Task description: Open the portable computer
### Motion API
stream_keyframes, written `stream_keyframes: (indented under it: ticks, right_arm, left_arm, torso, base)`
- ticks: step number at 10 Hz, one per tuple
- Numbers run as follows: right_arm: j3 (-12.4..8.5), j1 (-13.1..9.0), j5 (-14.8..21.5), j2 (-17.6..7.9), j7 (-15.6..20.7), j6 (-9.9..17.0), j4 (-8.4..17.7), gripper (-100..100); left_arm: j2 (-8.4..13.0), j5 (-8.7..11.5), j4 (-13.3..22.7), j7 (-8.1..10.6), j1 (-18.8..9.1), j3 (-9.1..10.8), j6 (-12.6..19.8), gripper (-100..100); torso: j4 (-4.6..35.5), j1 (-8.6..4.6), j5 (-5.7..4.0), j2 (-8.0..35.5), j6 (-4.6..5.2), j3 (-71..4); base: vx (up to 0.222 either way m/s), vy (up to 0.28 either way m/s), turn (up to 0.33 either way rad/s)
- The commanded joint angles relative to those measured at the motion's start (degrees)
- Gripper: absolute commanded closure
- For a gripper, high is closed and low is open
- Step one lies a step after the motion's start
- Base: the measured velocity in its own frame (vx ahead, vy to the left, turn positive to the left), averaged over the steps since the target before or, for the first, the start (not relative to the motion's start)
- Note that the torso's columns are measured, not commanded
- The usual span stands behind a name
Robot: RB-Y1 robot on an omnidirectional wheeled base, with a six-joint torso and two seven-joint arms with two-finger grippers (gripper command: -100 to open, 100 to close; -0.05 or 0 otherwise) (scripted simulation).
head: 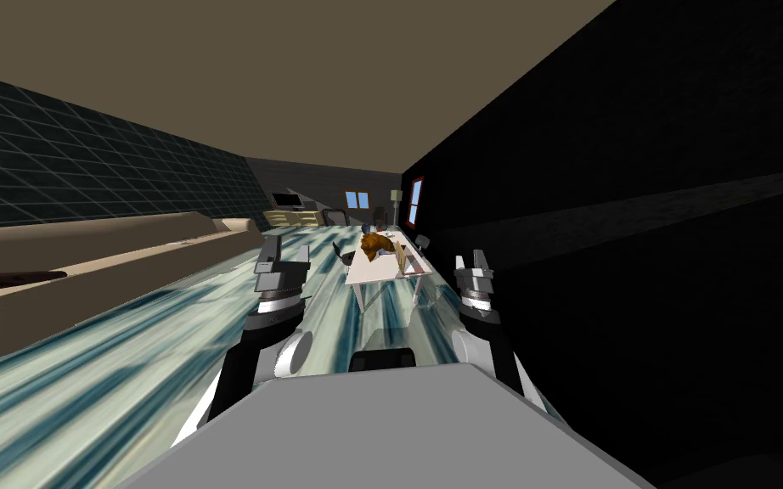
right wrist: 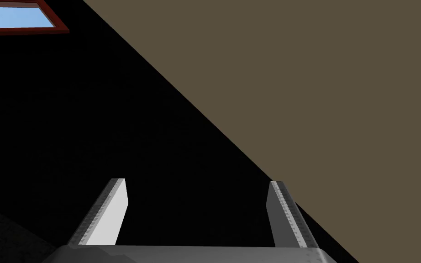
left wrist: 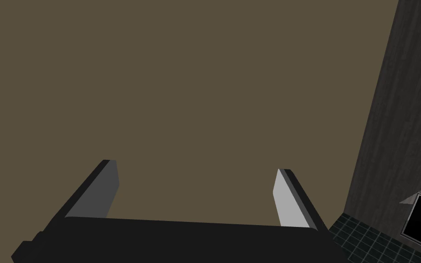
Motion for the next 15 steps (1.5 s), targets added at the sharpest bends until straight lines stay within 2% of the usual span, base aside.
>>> stream_keyframes:
  ticks: [1,9,10,12,15]
  right_arm:
    - [0.00,0.00,0.00,0.00,0.00,0.00,0.00,0]
    - [0.00,0.00,0.00,0.00,0.00,-0.01,-0.02,0]
    - [-0.14,-0.05,0.48,-1.82,0.35,0.10,0.31,-100]
    - [-0.45,-0.15,1.60,-4.54,1.17,0.33,1.02,-100]
    - [-1.19,-0.36,4.26,-8.73,3.10,0.87,2.62,-100]
  left_arm:
    - [0.00,0.00,0.00,0.00,0.00,0.00,0.00,0]
    - [0.00,0.00,-0.02,0.00,0.00,0.00,-0.01,0]
    - [0.00,0.00,-0.02,0.00,0.00,0.00,-0.01,0]
    - [0.00,0.00,0.01,0.00,0.01,0.00,0.00,0]
    - [-0.01,0.00,0.01,0.00,0.01,0.00,0.00,0]
  torso:
    - [2.35,0.00,0.00,2.32,0.00,-4.67]
    - [35.37,0.00,0.00,35.39,0.00,-70.73]
    - [39.60,0.00,0.00,39.62,0.00,-79.19]
    - [42.04,0.06,0.02,42.03,0.00,-84.29]
    - [42.26,0.06,0.02,42.23,0.00,-84.60]
  base:
    - [0.000,0.000,0.000]
    - [0.000,0.000,0.000]
    - [0.011,0.010,-0.001]
    - [0.025,0.029,-0.003]
    - [0.050,0.056,-0.005]
